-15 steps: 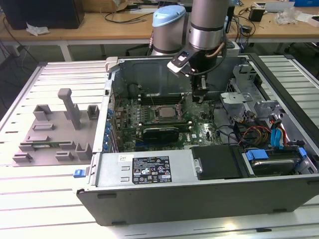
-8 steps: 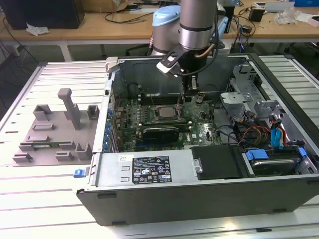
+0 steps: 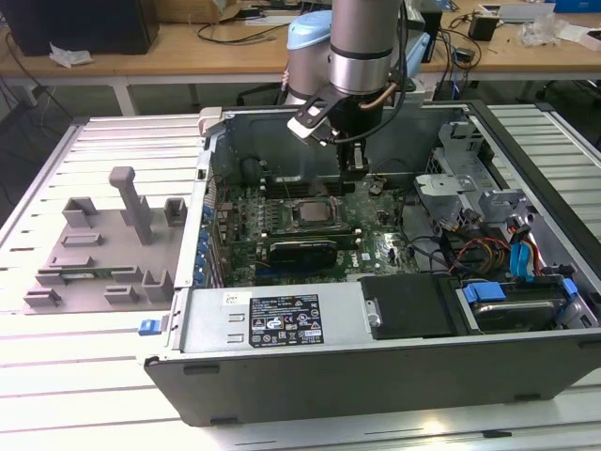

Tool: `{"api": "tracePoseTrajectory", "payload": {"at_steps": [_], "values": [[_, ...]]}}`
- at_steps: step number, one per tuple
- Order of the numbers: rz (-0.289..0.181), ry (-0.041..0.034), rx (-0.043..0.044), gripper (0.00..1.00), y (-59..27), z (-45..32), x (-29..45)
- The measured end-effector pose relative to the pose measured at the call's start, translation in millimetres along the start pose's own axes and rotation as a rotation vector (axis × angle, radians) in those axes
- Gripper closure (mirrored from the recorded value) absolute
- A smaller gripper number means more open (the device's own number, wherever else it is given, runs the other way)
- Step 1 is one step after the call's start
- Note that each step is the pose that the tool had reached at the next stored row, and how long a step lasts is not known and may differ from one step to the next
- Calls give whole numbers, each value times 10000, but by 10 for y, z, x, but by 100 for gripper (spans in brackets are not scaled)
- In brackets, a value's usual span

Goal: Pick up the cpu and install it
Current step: 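Close the cpu cover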

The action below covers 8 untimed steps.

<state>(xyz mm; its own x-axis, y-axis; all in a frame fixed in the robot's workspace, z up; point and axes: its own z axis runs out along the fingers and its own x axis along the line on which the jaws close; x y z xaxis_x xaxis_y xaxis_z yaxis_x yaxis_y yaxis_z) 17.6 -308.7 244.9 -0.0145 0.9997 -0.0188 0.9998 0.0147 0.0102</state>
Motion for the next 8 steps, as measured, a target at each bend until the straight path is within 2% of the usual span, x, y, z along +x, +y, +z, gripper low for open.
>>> {"api": "tracePoseTrajectory", "payload": {"at_steps": [8], "values": [[0, -1, 1, 89, -3, 0, 0]]}}
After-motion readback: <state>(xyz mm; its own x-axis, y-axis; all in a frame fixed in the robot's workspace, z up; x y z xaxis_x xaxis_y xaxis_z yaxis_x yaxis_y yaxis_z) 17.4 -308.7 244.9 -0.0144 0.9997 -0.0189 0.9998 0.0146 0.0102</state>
